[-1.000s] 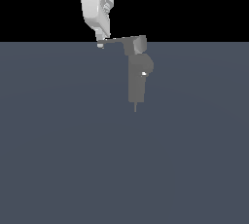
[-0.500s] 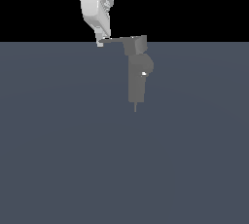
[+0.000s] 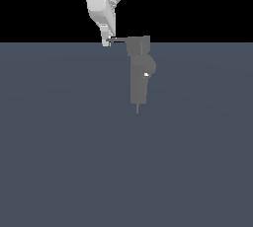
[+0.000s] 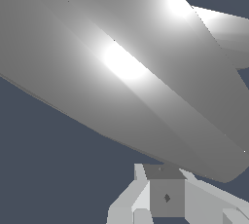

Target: Turn on the faucet by rotating a designated handle.

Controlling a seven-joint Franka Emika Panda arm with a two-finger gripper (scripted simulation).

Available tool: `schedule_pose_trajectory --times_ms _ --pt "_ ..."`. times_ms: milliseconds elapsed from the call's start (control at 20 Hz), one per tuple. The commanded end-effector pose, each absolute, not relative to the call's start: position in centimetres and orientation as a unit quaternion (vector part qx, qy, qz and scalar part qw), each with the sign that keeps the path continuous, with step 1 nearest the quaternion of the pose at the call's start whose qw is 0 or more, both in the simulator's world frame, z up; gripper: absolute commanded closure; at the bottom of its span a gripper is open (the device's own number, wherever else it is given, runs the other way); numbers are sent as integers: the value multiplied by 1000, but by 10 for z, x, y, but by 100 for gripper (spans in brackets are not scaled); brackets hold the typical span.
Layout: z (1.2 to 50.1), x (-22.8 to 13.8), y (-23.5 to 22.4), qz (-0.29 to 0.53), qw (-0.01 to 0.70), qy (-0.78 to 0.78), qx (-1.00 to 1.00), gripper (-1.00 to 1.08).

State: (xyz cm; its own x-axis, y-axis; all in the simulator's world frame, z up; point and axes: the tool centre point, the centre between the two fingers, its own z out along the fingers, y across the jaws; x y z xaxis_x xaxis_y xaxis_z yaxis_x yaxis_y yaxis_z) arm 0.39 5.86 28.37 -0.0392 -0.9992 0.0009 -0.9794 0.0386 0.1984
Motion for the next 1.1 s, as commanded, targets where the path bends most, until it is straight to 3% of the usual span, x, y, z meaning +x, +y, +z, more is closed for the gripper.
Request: schedule_pose_trajectory --times_ms 0,850,1050 --pt "287 -3 47 -71 70 -721 686 108" --pt "293 -44 24 -73 72 -715 691 108" --pt "294 -47 -5 -73 71 -716 690 108"
